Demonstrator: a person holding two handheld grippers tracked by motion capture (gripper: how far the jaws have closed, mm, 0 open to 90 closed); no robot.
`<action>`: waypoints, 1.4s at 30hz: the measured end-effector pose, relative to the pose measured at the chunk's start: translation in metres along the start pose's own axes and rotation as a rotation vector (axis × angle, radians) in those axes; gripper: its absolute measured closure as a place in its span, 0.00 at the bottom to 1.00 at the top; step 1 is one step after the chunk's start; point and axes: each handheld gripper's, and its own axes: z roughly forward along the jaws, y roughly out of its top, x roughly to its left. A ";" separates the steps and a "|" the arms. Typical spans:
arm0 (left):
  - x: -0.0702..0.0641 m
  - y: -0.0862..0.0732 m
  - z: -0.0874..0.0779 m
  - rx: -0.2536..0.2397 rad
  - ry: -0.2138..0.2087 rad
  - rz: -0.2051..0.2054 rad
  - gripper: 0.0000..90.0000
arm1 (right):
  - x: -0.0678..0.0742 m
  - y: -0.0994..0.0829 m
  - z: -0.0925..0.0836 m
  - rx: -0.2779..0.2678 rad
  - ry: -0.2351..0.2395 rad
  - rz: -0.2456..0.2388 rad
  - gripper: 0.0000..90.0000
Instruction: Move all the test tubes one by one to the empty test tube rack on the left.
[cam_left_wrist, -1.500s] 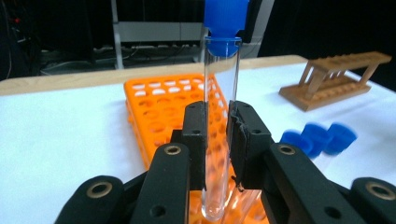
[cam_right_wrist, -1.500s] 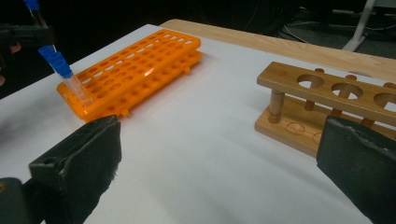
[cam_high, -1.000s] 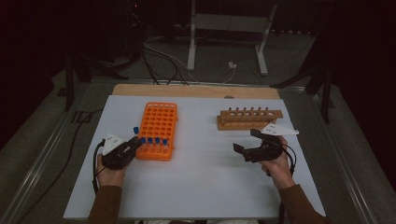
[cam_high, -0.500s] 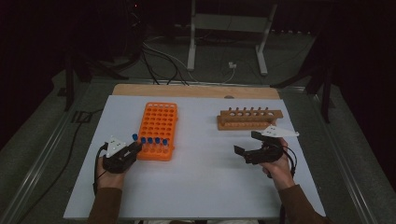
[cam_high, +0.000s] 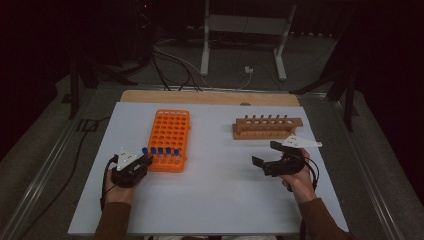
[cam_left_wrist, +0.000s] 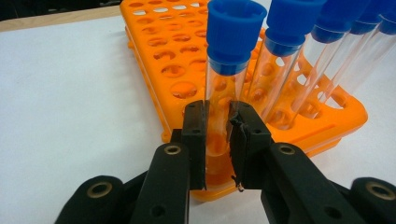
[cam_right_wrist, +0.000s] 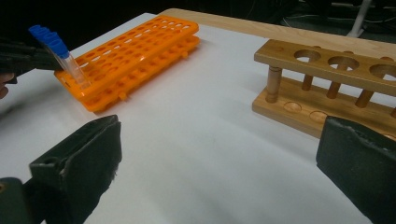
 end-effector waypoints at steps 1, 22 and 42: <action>0.000 0.000 0.000 0.000 0.000 -0.002 0.87 | 0.000 0.000 0.000 -0.001 0.000 -0.001 0.00; 0.006 0.001 -0.016 -0.037 -0.031 -0.099 0.58 | -0.004 -0.002 -0.011 -0.037 -0.039 0.005 0.00; 0.012 0.011 -0.060 -0.219 -0.040 -0.114 0.20 | -0.013 -0.021 -0.035 -0.116 -0.105 0.016 0.00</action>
